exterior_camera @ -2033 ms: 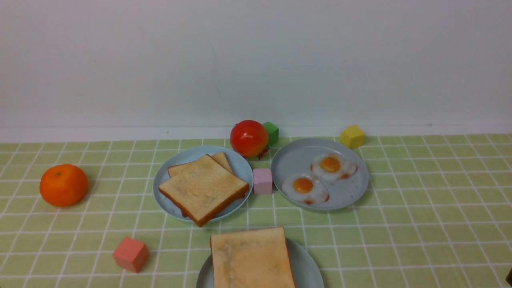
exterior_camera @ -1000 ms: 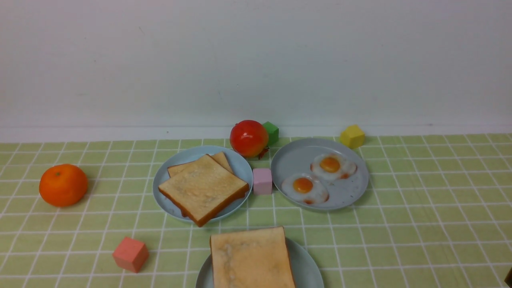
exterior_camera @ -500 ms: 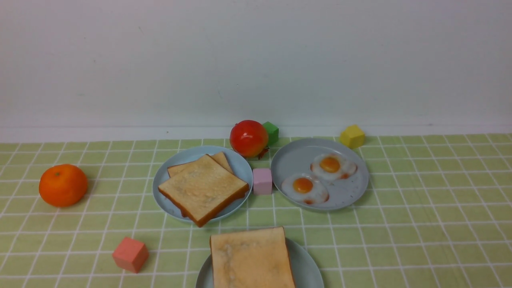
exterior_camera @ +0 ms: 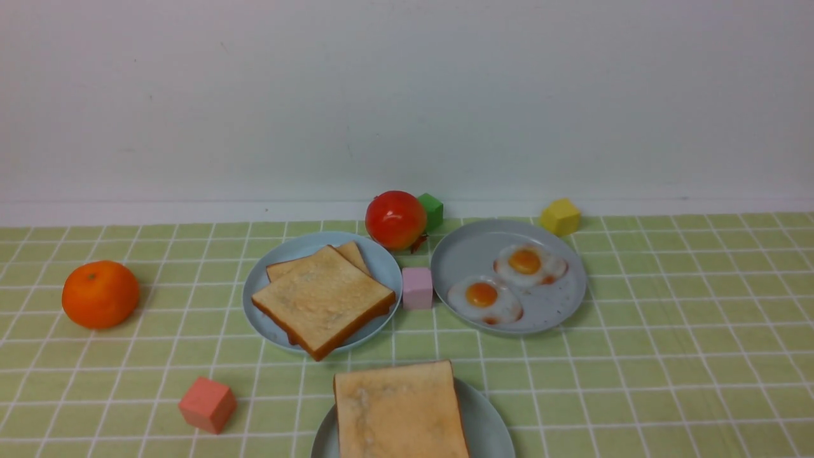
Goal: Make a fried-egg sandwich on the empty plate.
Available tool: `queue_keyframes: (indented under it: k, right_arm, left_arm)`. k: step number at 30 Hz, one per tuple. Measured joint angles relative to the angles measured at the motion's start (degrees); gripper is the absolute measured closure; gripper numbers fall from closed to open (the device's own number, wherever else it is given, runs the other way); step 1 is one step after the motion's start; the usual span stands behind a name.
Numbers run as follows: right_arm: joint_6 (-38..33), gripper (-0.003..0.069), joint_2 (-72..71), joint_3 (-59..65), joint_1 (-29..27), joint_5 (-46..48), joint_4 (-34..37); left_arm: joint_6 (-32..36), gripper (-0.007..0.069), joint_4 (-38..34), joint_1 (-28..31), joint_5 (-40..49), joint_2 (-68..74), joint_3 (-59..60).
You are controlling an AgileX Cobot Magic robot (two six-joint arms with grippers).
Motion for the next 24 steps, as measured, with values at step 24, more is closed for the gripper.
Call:
queue_keyframes:
  k: [24]
  right_arm:
    - [0.0,0.0492,0.0,0.1,0.0,-0.1,0.0]
  left_arm:
    - [0.0,0.0571,0.0,0.0,0.0,0.0,0.0]
